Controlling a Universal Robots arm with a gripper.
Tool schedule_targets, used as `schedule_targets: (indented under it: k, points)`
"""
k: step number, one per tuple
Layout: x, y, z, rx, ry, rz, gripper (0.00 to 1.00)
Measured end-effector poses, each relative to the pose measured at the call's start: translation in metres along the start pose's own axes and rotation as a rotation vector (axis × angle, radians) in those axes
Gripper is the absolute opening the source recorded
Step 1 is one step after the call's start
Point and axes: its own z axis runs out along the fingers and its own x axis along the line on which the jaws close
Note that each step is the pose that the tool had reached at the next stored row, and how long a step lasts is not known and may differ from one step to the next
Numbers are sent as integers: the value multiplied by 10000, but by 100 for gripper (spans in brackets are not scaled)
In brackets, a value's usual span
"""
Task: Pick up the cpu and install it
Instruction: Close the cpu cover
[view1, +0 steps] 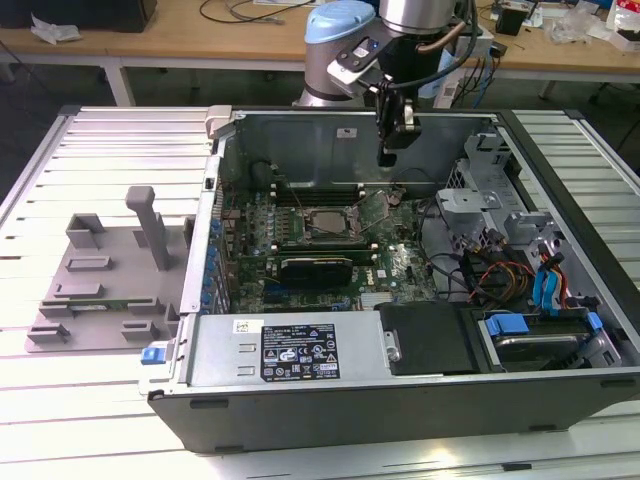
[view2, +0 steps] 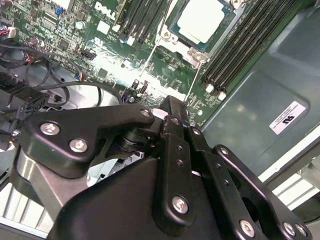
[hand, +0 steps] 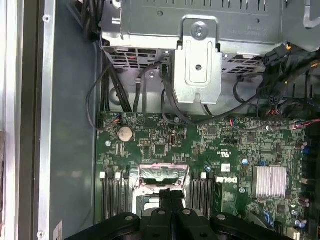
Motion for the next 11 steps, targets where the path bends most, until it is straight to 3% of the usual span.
schedule_targets:
  k: [6,11]
  points:
    - [5,101,76,17,0,-2,11]
    - [14,182,186,43,1,-3,11]
